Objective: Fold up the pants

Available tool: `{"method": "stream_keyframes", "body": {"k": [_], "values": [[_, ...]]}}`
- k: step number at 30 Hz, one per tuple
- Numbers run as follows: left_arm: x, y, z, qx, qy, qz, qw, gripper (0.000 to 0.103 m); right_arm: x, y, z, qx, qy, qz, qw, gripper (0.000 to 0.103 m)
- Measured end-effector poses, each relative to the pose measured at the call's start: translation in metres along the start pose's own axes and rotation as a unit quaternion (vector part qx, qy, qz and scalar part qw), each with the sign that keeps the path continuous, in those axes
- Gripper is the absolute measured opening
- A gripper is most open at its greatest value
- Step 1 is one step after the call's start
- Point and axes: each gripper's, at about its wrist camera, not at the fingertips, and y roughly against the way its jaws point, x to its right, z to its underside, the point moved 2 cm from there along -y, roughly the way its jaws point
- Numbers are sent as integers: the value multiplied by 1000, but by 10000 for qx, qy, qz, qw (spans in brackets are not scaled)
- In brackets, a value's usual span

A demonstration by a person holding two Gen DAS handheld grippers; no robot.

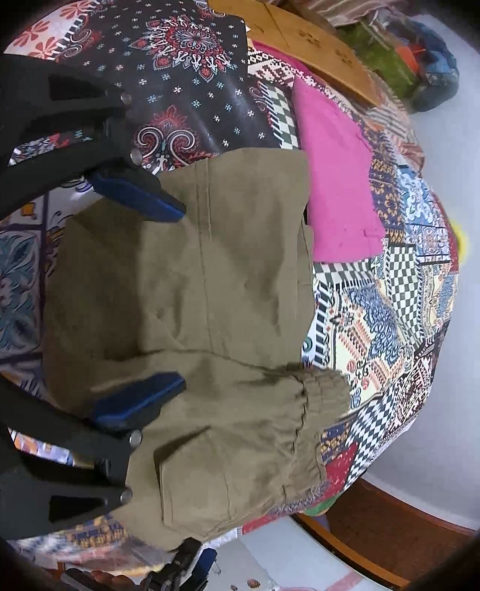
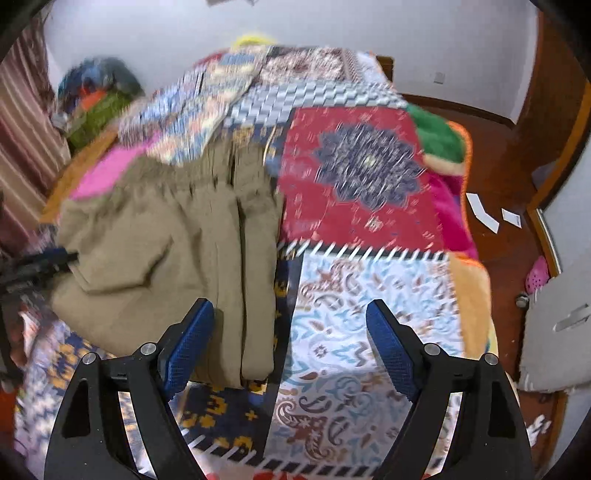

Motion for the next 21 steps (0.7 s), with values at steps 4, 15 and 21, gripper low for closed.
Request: {"method": "stream_keyframes", "body": {"k": [4,15,21], "values": [[-6,1,3,60,52,28,10000,94,10,-9,6,-116,-90,41,9999,83],[-27,52,15,260,298,-1,9992,91,26,35,9,91,-466,-150,9988,85],[-22,64,48,-101,605,464,9970,96,10,43,22,53,-701,-702,9951,85]]}}
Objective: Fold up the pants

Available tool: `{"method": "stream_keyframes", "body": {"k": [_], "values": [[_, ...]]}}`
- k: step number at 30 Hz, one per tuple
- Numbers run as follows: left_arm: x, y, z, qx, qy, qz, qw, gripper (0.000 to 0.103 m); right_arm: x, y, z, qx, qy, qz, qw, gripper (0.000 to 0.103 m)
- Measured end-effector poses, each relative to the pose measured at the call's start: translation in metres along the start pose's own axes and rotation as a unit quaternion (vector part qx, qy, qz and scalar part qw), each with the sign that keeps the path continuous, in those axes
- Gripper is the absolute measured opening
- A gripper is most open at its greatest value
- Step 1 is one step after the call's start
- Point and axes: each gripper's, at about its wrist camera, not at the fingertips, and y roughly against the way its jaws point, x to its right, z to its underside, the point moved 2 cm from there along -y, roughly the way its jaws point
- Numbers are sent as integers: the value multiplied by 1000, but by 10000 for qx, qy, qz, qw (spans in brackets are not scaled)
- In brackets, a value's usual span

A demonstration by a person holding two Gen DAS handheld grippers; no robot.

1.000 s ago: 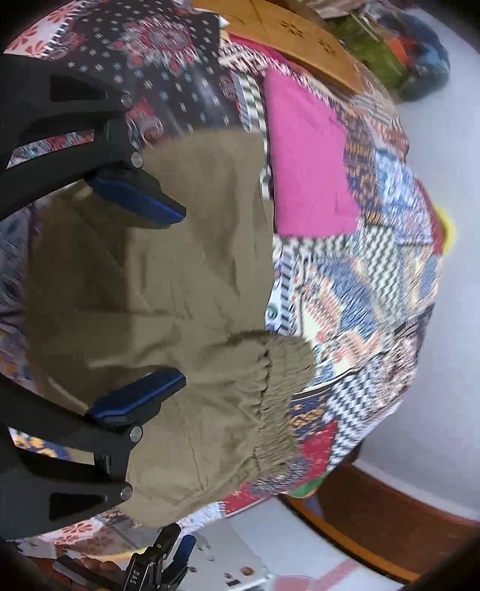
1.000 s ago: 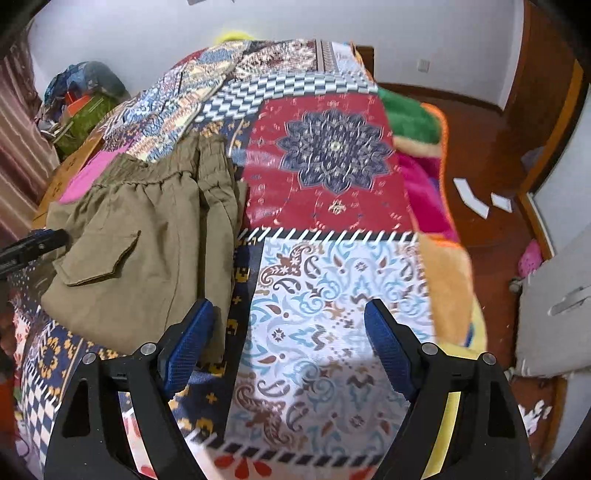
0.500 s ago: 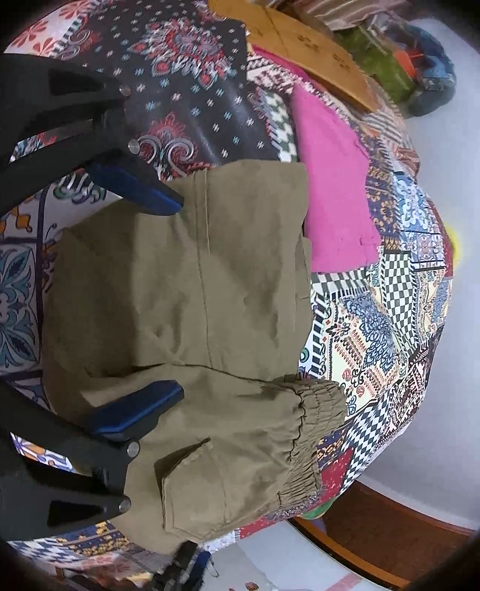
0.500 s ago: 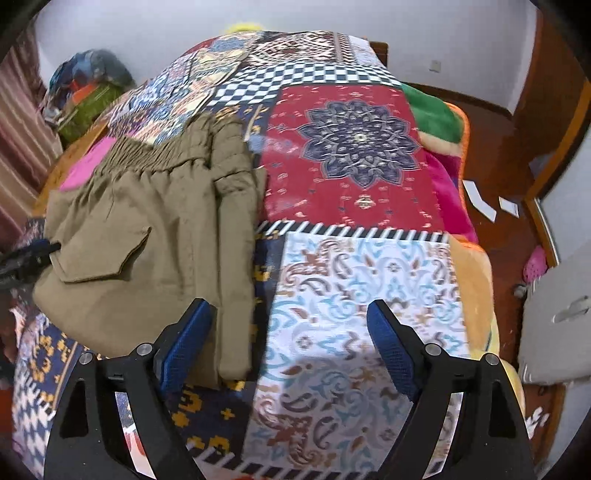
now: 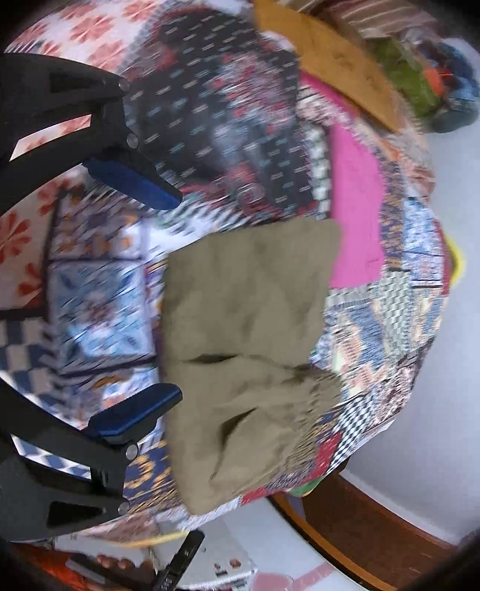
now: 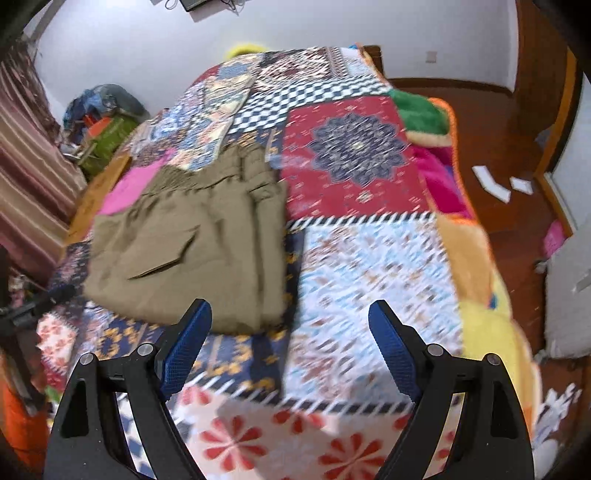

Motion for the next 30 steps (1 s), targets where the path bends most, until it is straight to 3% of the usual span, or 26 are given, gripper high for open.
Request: {"method": "stream_keyframes", "body": {"k": [5,8,11,17,30], "values": [[8,-21,28,-516,422,574,9961,97,-18,-16,16,-288,30,-243,9993,85],[13,-25,30,-469,510,632,9956,102,-26,-28,29,-587,70,-435,9973,86],[18,-33,22,-483,533,668,9952,102,-36,-34,30,-564,252,-347,9975,96],[31,-44,-1,-420,490,929,9936,102,-44,-45,12,-514,178,-524,9971,96],[27,-67,-39,-268,1044,1175,9872,102,-31,-60,-12,-282,-901,-1114,9893,97]]}}
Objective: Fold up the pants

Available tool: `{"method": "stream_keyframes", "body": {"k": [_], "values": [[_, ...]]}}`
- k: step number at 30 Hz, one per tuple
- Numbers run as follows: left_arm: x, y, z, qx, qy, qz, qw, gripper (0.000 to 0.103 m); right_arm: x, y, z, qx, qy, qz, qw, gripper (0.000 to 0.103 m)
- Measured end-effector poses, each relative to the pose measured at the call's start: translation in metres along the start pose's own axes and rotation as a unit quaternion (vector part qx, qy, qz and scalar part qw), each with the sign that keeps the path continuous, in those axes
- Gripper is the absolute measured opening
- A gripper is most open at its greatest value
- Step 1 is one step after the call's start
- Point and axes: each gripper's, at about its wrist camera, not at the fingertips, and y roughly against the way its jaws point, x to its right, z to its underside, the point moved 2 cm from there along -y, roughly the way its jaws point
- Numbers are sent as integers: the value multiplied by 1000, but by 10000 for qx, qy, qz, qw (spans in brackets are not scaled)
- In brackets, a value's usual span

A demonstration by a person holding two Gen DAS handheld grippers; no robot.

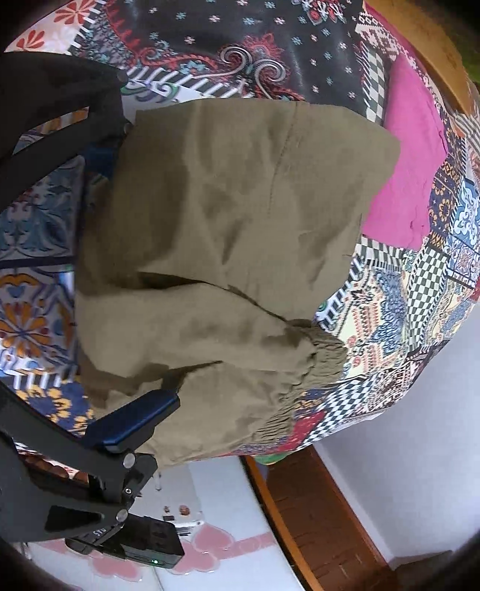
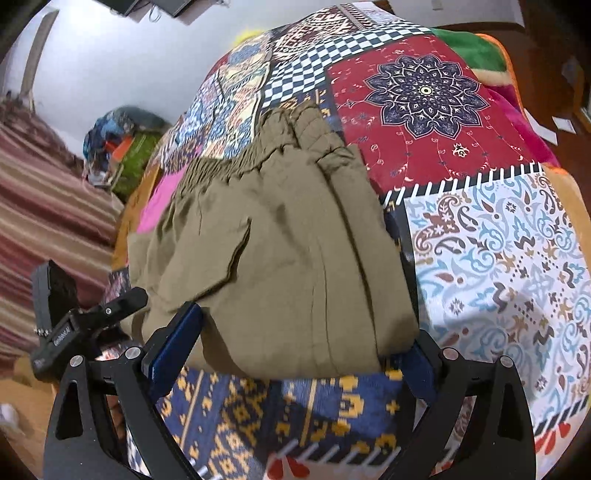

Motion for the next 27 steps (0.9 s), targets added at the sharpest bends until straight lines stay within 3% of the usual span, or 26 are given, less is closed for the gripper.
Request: {"method": "stream_keyframes", "body": {"k": [5,10,15,19,27], "values": [[2,-11,-10,23,-44,-197,9998,102,-3,-7,-8,19,143,217,9997,95],[6,-14,-15,99,-142,-256,9995,98,-7,-13,-13,38,270,406,9988,81],[7,-8,-16,285,-225,-265,9990,62,-8,-6,-14,217,407,436,9980,57],[5,-5,-17,325,-158,-205,9991,49,-5,3,-14,320,500,510,9969,34],[15,11,-12,463,-378,-270,9978,30,-12,10,-14,449,668,533,9953,25]]}}
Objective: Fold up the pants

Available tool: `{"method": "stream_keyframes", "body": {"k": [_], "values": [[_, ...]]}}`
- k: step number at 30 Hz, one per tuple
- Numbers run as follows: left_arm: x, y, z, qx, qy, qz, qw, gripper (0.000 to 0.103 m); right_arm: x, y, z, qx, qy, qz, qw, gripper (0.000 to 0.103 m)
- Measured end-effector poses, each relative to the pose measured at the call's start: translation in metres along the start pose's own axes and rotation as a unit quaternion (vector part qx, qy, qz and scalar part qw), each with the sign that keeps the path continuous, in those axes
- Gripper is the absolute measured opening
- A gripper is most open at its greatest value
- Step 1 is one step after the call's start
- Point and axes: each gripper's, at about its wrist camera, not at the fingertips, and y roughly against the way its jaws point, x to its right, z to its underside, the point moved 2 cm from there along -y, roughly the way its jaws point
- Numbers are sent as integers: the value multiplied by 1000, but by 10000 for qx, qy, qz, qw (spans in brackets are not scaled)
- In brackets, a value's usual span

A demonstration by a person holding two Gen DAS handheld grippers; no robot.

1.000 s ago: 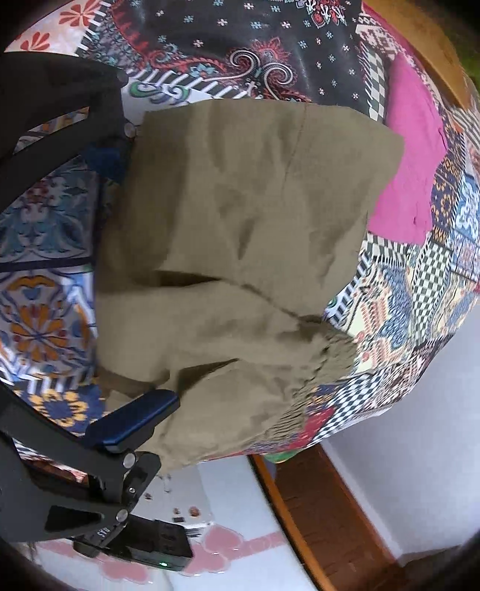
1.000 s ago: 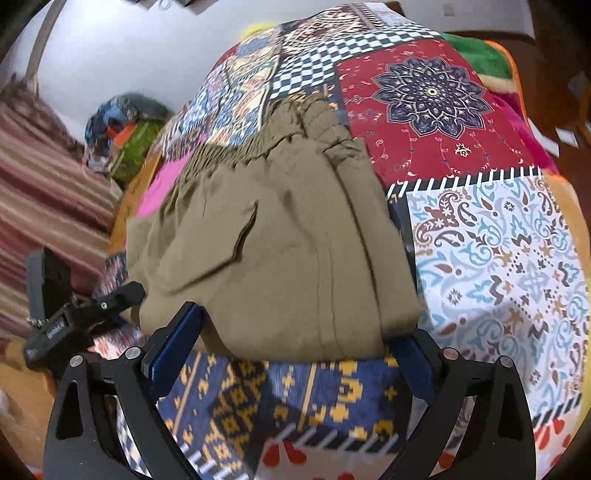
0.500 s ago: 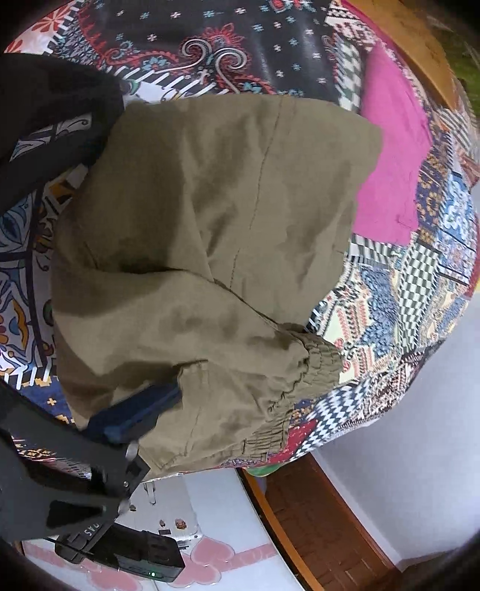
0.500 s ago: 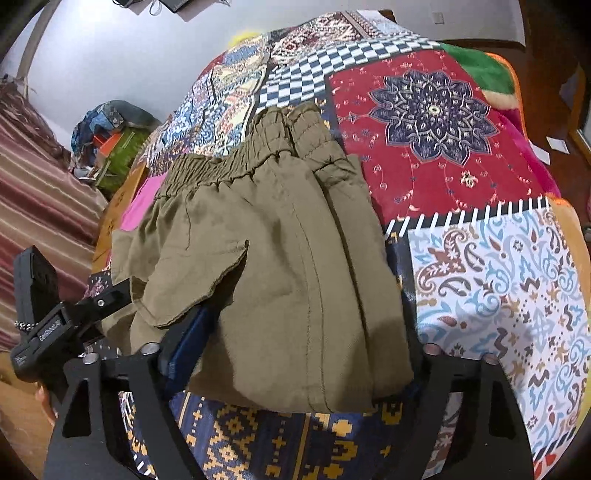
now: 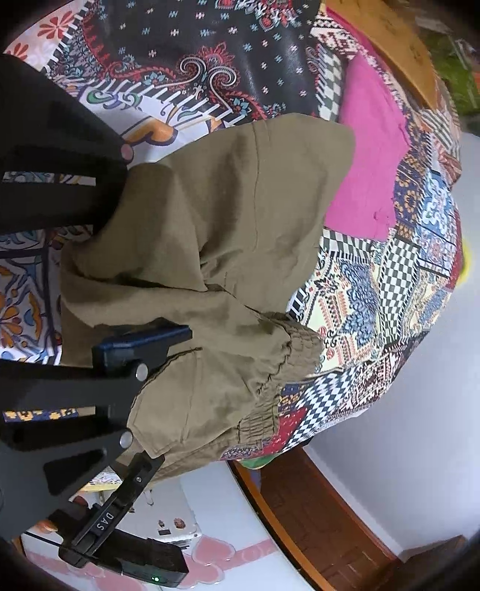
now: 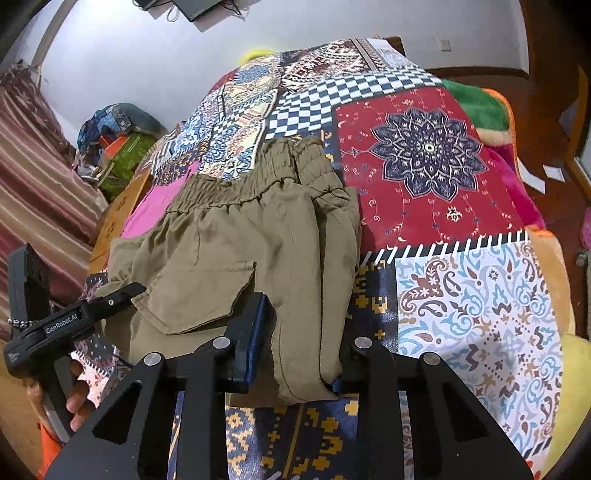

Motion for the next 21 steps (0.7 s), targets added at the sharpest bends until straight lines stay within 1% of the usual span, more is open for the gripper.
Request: {"method": "stream_keyframes", "body": {"k": [3,5,8,10,11,12,13,15,17,19,21], "values": [[3,11,4,40,-111,26,9999,28,-3,10,4,31,102,-48,9999,22],[4,19,10,30,-173,86,9998,28,-3,14,9,15,167,-46,9998,22],[1,21,18,-65,-242,64,9997,29,1,12,18,-241,217,-42,9995,30],[-4,17,20,-171,-195,55,9996,29,6,6,19,-338,198,21,9992,53],[-6,15,20,-221,-155,77,9996,29,8,5,19,-357,192,84,9991,58],[-7,13,20,-242,-122,98,9996,30,11,3,19,-356,162,146,9991,68],[-8,12,20,-244,-121,98,9996,30,15,1,17,-368,107,151,9992,74],[-7,9,20,-242,-169,43,9996,31,23,-7,14,-492,-62,0,9988,80],[-5,5,21,-261,-246,-36,9993,32,29,-13,11,-585,-252,-189,9978,82],[-4,4,21,-261,-284,-70,9992,33,28,-19,6,-631,-233,-220,9975,86],[-3,4,21,-253,-346,-103,9990,33,22,-24,3,-662,-85,-203,9976,86]]}}
